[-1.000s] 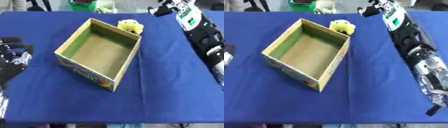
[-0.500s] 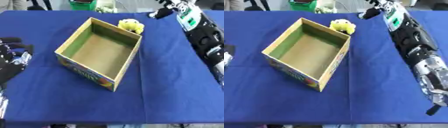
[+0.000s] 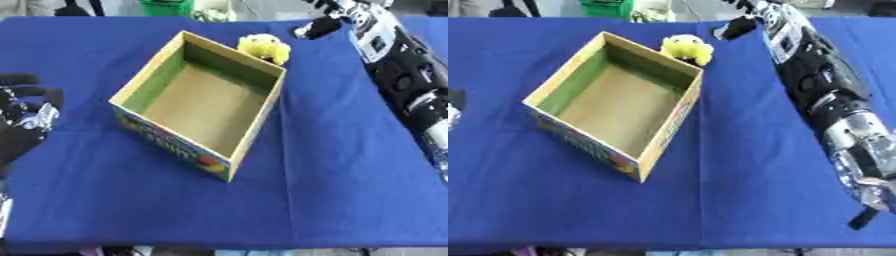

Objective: Pick up objects on the table and place them in the box.

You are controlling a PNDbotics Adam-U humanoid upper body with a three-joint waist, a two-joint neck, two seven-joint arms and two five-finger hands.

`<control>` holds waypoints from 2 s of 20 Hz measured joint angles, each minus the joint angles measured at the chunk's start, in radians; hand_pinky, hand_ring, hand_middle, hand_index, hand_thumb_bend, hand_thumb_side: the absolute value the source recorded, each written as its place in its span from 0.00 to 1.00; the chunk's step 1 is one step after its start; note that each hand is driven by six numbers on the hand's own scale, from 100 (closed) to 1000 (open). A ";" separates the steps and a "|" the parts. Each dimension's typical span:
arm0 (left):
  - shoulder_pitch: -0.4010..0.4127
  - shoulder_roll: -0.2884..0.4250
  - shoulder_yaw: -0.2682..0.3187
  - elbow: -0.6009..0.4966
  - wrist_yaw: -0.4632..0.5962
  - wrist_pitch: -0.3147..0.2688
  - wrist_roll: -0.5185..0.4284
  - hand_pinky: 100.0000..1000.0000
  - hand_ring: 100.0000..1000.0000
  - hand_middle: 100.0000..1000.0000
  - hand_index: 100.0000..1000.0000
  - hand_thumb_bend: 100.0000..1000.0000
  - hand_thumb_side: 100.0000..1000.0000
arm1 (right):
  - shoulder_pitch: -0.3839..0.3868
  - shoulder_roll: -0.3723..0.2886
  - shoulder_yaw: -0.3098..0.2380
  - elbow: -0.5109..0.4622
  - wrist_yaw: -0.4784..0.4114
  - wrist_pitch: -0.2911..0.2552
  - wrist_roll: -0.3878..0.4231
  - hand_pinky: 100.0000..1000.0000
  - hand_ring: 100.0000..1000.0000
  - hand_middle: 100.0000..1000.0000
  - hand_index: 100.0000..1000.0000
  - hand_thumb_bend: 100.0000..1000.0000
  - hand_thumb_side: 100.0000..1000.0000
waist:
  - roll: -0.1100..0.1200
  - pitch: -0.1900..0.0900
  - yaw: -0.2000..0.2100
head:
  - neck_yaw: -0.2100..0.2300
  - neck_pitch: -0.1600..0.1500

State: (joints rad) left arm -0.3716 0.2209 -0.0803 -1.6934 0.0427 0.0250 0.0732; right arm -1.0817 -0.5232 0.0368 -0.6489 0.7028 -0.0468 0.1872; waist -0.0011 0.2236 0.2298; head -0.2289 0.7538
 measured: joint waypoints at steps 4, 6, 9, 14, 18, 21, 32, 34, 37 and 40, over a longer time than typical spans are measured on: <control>-0.007 0.000 -0.003 0.000 0.000 0.002 -0.002 0.44 0.61 0.58 0.60 0.35 0.00 | 0.001 0.001 0.000 0.001 0.000 0.003 -0.005 0.76 0.81 0.78 0.84 0.33 0.17 | 0.004 0.009 0.013 | -0.010 -0.005; -0.008 0.000 -0.004 0.000 0.000 0.002 -0.003 0.44 0.61 0.58 0.60 0.35 0.00 | 0.003 0.003 0.000 0.001 0.000 0.005 -0.010 0.75 0.81 0.78 0.84 0.33 0.17 | 0.005 0.014 0.019 | -0.012 -0.008; -0.009 0.000 -0.004 0.000 0.000 0.002 -0.003 0.44 0.61 0.58 0.60 0.35 0.00 | 0.009 0.008 0.000 0.008 0.000 0.007 -0.018 0.75 0.80 0.78 0.84 0.33 0.17 | 0.006 0.021 0.026 | -0.016 -0.009; -0.013 -0.001 -0.004 0.000 0.000 0.001 -0.005 0.44 0.61 0.58 0.60 0.35 0.00 | 0.014 0.012 0.000 0.017 -0.001 0.005 -0.021 0.75 0.80 0.78 0.84 0.33 0.19 | 0.007 0.025 0.031 | -0.019 -0.009; -0.015 -0.001 -0.004 0.000 0.000 0.001 -0.007 0.44 0.61 0.58 0.60 0.35 0.00 | 0.017 0.018 0.000 0.020 -0.001 -0.003 -0.007 0.75 0.80 0.77 0.84 0.33 0.20 | 0.007 0.027 0.032 | -0.020 -0.009; -0.016 -0.001 -0.004 0.000 0.000 0.001 -0.008 0.44 0.61 0.58 0.60 0.35 0.00 | 0.017 0.018 0.000 0.020 -0.002 -0.011 0.012 0.76 0.81 0.78 0.84 0.32 0.21 | 0.005 0.027 0.033 | -0.020 -0.009; -0.017 -0.001 -0.004 0.000 0.000 0.001 -0.009 0.44 0.61 0.58 0.60 0.35 0.00 | 0.017 0.028 0.001 0.019 -0.032 -0.048 0.100 0.76 0.80 0.76 0.83 0.29 0.25 | -0.002 0.027 0.037 | -0.020 -0.009; -0.017 -0.001 -0.004 0.000 0.000 0.001 -0.010 0.44 0.61 0.58 0.60 0.35 0.00 | 0.017 0.029 0.001 0.018 -0.048 -0.054 0.118 0.75 0.79 0.76 0.83 0.29 0.25 | -0.002 0.027 0.037 | -0.020 -0.009; -0.017 -0.001 -0.004 0.000 0.000 0.001 -0.010 0.44 0.61 0.57 0.60 0.35 0.00 | 0.017 0.030 0.002 0.012 -0.073 -0.063 0.138 0.75 0.79 0.75 0.83 0.28 0.25 | -0.005 0.027 0.036 | -0.019 -0.008; -0.017 -0.001 -0.004 0.000 0.000 0.001 -0.010 0.44 0.61 0.57 0.60 0.35 0.00 | 0.016 0.031 0.007 0.004 -0.096 -0.069 0.156 0.75 0.79 0.75 0.83 0.27 0.26 | -0.008 0.027 0.036 | -0.019 -0.008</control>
State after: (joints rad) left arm -0.3887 0.2197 -0.0844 -1.6936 0.0428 0.0257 0.0636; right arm -1.0655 -0.4919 0.0434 -0.6449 0.6064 -0.1157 0.3432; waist -0.0088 0.2504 0.2658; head -0.2483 0.7457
